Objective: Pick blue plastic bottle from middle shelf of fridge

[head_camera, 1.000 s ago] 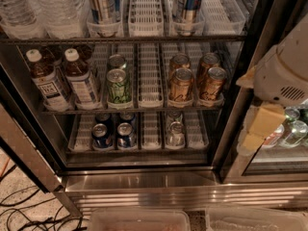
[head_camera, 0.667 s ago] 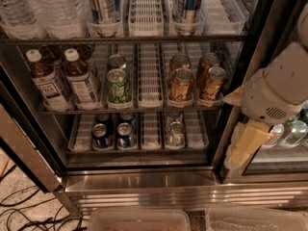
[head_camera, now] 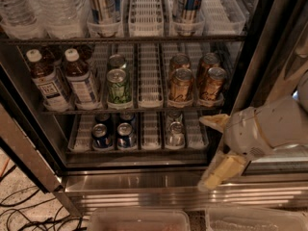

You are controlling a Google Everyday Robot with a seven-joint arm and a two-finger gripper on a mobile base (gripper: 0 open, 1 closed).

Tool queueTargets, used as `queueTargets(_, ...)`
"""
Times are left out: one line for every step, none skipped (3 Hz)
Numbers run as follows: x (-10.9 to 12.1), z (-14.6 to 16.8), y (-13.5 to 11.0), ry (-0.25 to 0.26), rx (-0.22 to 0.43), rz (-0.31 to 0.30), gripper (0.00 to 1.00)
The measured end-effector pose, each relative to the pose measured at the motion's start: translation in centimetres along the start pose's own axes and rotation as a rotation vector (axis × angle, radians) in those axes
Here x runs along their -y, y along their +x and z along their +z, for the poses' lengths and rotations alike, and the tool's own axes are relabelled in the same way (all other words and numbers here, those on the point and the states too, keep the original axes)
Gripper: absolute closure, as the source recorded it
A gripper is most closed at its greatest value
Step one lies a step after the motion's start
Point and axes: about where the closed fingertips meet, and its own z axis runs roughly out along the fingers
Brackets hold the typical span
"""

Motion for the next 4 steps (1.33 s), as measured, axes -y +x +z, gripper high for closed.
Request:
queueTargets(-0.6,2.6,-1.6,0.031,0.242,-0.01,0.0)
queueTargets(-1.2,2.6,-4.5,0.032,0.354,-0.058,0.0)
queueTargets(-1.2,2.6,-4.5,0.03,0.354,-0.06,0.0)
queueTargets(-1.3,2.8,-4.6,0.015,0.384,-0.048,0.0)
